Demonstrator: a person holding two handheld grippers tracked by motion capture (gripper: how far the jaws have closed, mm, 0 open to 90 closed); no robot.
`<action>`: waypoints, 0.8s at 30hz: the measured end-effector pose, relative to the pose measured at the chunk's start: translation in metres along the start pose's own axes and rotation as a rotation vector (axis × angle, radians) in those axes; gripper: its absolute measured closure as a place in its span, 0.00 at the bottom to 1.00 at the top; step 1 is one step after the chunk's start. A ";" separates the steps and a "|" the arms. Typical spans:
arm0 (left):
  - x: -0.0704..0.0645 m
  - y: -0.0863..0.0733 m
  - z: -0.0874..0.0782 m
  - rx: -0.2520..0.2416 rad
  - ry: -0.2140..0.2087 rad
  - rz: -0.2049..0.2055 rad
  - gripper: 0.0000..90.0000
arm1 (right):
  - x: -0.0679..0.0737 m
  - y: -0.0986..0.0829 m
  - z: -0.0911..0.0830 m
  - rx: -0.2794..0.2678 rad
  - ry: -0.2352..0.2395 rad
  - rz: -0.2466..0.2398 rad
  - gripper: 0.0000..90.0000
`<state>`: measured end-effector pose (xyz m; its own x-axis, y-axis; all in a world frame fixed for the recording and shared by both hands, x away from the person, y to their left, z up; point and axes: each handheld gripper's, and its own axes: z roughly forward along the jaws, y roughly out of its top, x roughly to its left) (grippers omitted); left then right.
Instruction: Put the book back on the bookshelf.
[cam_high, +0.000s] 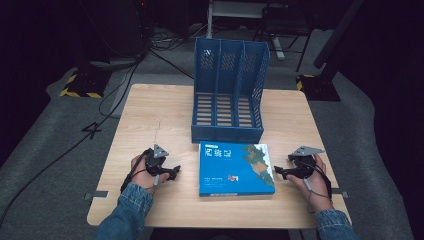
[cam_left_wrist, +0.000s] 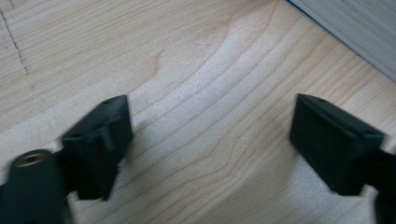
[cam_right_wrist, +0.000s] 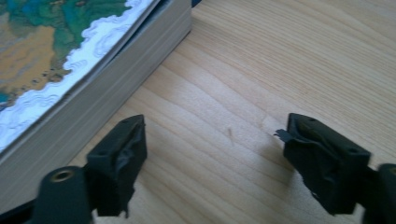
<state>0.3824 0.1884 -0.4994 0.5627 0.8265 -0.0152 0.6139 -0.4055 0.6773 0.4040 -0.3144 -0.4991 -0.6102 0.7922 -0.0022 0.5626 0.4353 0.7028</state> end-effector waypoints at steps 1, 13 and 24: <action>-0.001 0.002 -0.002 -0.006 -0.009 -0.017 0.28 | 0.001 0.001 0.000 0.005 -0.001 0.001 0.28; -0.023 0.036 -0.031 -0.115 -0.087 -0.038 0.43 | 0.020 0.011 -0.028 -0.069 0.033 0.015 0.42; -0.058 0.060 -0.017 -0.153 -0.189 -0.041 0.45 | 0.052 0.018 -0.040 -0.060 0.059 -0.013 0.37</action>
<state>0.3768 0.1226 -0.4450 0.6414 0.7476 -0.1720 0.5553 -0.2977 0.7765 0.3599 -0.2824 -0.4582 -0.6498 0.7596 0.0291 0.5211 0.4173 0.7445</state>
